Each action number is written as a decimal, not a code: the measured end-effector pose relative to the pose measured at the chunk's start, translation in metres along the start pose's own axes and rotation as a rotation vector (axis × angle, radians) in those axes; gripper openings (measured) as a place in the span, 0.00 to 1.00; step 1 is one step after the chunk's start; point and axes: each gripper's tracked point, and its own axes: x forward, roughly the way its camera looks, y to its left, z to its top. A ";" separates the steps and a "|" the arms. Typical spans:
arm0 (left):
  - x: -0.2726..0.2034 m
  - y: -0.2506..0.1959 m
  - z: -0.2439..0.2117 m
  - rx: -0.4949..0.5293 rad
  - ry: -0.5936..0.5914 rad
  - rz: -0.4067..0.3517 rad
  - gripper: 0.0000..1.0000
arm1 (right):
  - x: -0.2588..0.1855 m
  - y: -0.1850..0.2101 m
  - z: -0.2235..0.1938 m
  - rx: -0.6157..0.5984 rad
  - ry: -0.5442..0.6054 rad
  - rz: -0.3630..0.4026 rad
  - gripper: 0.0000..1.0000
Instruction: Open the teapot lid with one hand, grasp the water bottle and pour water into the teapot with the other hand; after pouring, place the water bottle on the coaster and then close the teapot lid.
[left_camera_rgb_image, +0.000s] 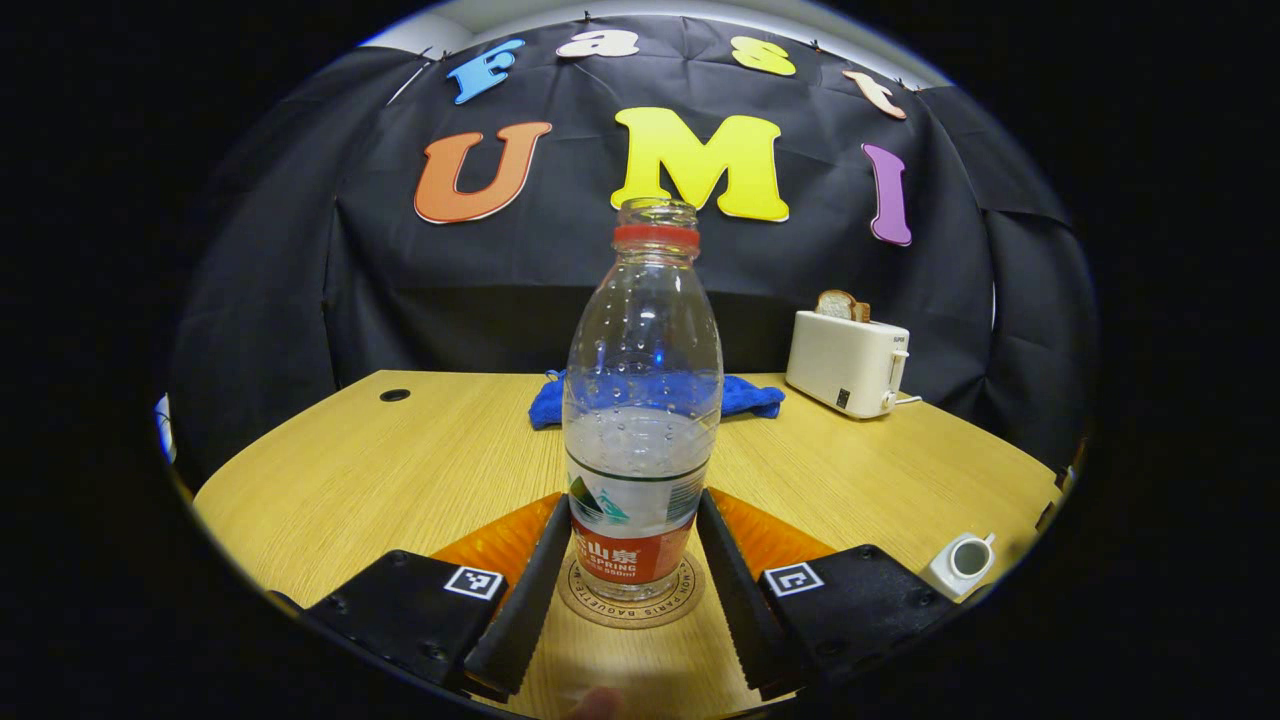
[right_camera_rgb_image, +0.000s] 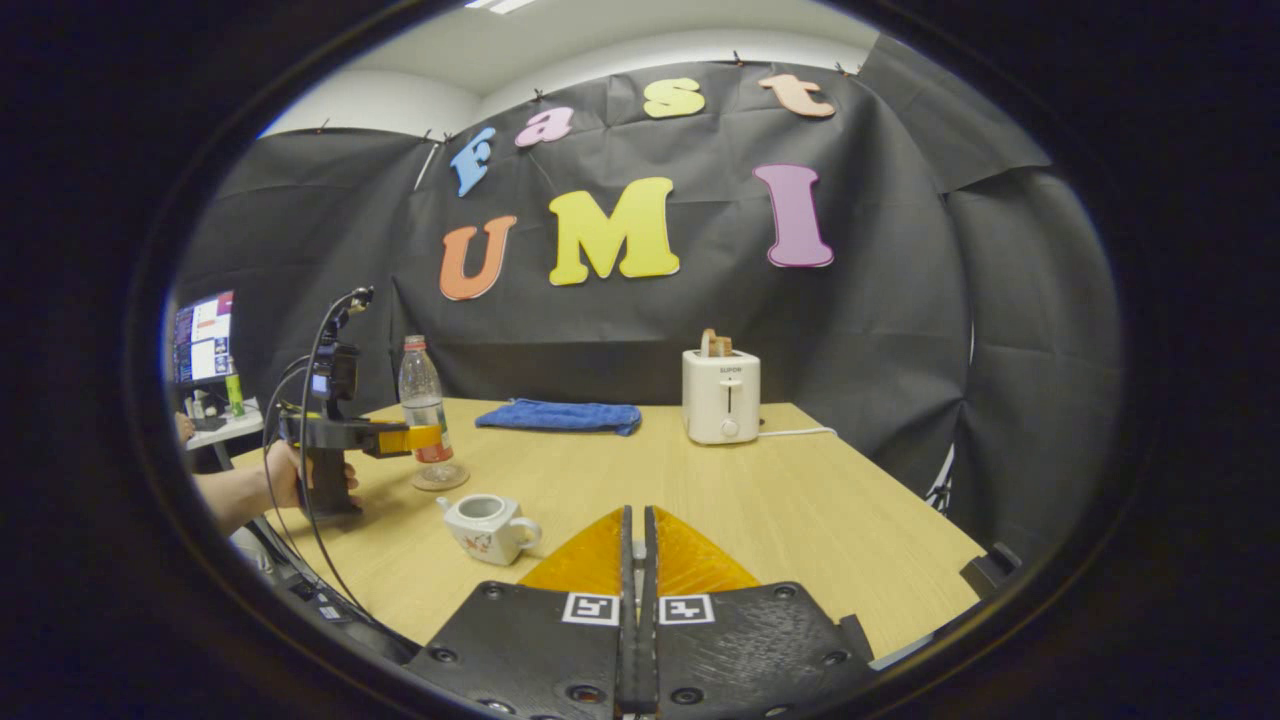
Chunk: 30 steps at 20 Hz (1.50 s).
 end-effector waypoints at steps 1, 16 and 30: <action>-0.001 0.001 -0.001 0.000 0.002 0.000 0.80 | -0.001 0.000 0.000 -0.001 0.000 0.001 0.00; -0.083 0.011 -0.004 -0.085 0.003 0.060 1.00 | 0.002 0.018 0.022 -0.017 -0.037 0.032 0.00; -0.215 0.056 0.018 -0.005 -0.161 0.254 1.00 | 0.063 0.124 0.037 -0.073 -0.081 0.278 0.00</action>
